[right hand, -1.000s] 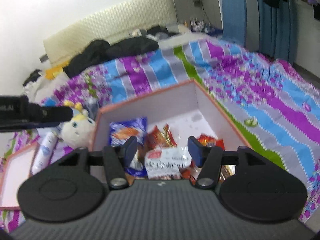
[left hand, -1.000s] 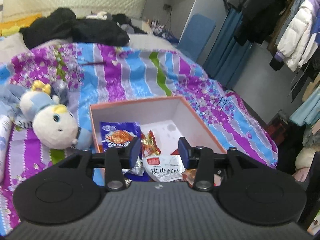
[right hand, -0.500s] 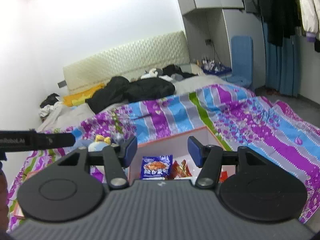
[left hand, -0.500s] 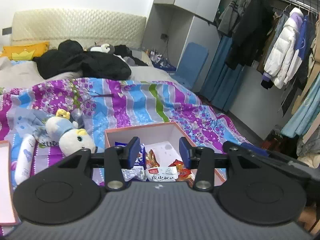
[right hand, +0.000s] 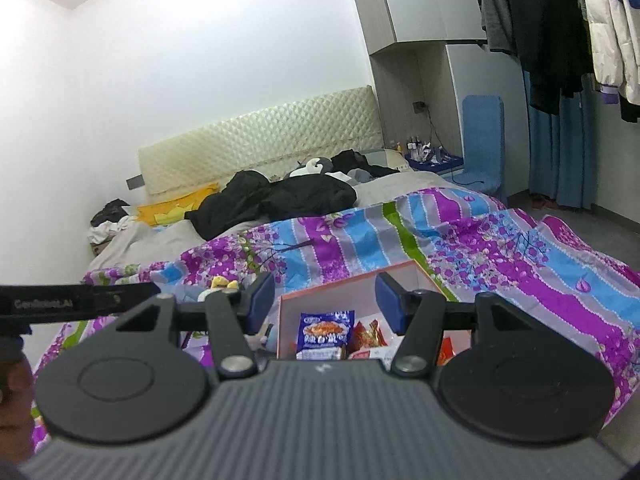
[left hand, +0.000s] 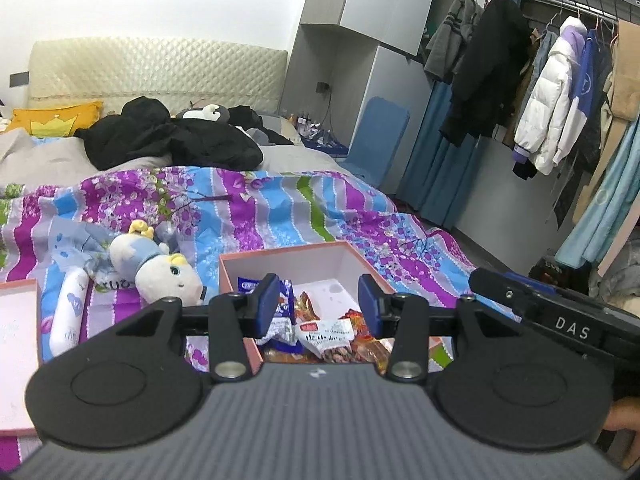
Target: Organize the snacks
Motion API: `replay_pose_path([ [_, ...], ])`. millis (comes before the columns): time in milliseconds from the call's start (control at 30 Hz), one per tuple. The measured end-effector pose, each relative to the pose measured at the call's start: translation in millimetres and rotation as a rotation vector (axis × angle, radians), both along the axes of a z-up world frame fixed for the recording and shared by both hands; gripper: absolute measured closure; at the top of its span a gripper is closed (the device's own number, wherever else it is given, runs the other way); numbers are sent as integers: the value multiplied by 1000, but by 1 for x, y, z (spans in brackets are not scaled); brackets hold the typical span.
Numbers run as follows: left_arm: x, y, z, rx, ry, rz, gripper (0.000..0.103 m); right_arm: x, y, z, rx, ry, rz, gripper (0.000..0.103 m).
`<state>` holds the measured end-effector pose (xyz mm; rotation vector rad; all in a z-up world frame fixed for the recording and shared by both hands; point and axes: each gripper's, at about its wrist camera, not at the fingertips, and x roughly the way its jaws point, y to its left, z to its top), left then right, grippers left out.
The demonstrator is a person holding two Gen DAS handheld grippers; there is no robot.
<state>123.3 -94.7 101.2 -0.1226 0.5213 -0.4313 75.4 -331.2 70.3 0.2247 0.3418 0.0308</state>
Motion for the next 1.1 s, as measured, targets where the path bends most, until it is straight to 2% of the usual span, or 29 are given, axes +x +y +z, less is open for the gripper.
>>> replay_pose_path([
  [500, -25, -3, -32, 30, -5, -2, 54, -32, 5, -36, -13, 42, -41, 45],
  [1100, -37, -13, -90, 79, 77, -8, 54, -44, 10, -81, -9, 140, -47, 45],
])
